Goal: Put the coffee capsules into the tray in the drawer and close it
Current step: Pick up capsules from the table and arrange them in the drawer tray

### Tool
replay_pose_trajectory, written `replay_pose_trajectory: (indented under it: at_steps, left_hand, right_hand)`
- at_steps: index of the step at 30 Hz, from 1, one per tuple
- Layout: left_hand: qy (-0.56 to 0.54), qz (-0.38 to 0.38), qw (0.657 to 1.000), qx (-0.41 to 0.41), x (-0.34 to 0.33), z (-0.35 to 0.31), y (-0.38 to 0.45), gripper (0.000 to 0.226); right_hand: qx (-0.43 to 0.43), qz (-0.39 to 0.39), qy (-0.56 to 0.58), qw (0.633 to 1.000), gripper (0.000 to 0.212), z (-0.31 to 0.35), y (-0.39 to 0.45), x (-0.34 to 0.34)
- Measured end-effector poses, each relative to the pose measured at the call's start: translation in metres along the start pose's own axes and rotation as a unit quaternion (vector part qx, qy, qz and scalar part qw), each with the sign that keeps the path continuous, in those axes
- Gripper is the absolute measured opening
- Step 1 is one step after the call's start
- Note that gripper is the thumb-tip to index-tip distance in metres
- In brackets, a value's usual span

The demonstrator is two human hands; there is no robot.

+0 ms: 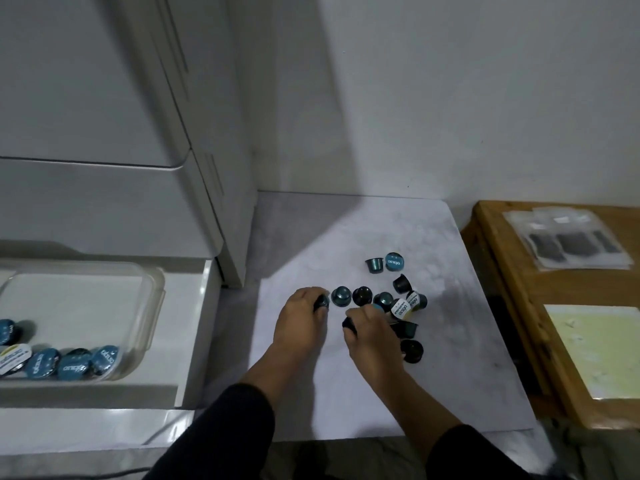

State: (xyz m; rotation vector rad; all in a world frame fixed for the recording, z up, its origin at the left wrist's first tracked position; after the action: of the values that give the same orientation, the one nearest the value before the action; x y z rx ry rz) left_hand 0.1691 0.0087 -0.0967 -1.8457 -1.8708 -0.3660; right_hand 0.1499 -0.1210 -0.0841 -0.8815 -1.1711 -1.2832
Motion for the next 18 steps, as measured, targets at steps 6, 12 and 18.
replay_pose_trajectory:
  at_steps: [6,12,18]
  left_hand:
    - [-0.078,-0.050,0.994,0.051,0.009,0.012,-0.006,0.023]
    - [-0.091,-0.109,0.985,0.095,0.027,0.029,-0.015,0.022]
    - [-0.074,-0.121,0.985,0.099,0.036,0.024,-0.020,0.023]
  right_hand:
    - [0.059,0.008,0.012,0.998,0.021,0.007,-0.010,-0.003]
    - [0.030,-0.004,0.048,0.998,0.026,0.001,-0.011,-0.002]
    - [0.019,0.009,0.068,0.997,0.020,-0.002,-0.005,-0.004]
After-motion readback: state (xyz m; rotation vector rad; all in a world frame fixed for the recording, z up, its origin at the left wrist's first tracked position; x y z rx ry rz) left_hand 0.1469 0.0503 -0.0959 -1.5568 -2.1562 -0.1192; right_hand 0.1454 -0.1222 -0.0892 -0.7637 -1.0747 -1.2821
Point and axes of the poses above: each hand's wrist, its own y-axis towards the middle knuckle, its own x-axis out of the back of the hand, z = x × y, the point moved 8 cm from there along y, towards the middle knuckle, and after that the axes turned 10 degrees about -y, right-handed, at the moved point
